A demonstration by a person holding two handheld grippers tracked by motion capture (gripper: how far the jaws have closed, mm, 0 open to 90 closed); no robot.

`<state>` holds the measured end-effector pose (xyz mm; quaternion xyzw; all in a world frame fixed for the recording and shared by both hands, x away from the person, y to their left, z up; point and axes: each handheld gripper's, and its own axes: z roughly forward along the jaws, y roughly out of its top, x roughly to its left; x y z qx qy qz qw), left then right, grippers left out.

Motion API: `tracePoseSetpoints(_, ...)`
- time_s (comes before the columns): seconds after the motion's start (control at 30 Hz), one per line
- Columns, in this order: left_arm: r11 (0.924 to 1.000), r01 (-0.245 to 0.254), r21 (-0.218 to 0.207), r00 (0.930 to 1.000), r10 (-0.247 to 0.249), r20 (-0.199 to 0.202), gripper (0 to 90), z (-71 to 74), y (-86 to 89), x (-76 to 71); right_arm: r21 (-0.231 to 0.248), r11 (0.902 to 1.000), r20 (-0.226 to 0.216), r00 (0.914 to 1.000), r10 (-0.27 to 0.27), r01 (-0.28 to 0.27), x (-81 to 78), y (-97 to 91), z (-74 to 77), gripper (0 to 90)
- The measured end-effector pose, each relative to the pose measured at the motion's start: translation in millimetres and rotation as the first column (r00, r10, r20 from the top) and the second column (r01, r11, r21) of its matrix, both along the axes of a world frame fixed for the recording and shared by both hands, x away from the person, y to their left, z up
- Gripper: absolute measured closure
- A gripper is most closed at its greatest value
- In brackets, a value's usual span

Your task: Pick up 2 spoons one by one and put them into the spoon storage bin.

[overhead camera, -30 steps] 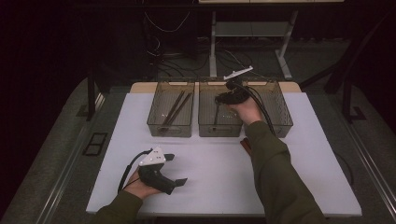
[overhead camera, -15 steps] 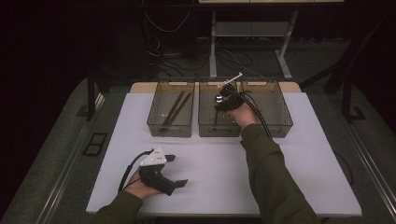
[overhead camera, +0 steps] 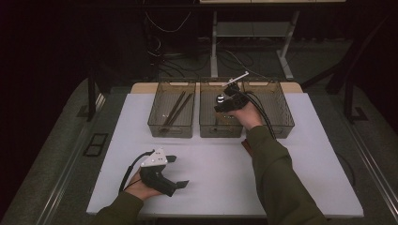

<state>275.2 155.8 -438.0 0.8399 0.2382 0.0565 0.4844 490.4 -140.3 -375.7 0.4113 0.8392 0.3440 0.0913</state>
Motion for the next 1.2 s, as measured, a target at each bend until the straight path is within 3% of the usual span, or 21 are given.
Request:
tracePoseSetpoints(0.27,1.0,-0.003,-0.001,1.0,0.003,0.005,0.0,0.1,0.1,-0.2,0.056,0.9984,0.048,0.9988,0.008,-0.01,-18.0,-13.3,10.6,44.9)
tracePoseSetpoints(0.6,0.9999,-0.013,-0.005,0.9999,0.013,0.001,0.0,0.9,0.4,-1.7,0.157,0.9875,0.093,0.9957,0.001,-0.015,-43.4,-34.4,25.0,40.1)
tracePoseSetpoints(0.9,0.9999,-0.016,-0.003,0.9998,0.016,0.007,0.0,1.2,0.4,-1.8,0.186,0.981,0.151,0.9881,0.028,-0.056,-73.0,-51.8,31.5,40.1)
tracePoseSetpoints(1.2,0.9999,-0.017,0.0,0.9998,0.017,0.009,0.0,1.2,0.4,-1.8,0.22,0.9729,0.178,0.9835,0.033,-0.072,-102.3,-68.2,31.6,40.1)
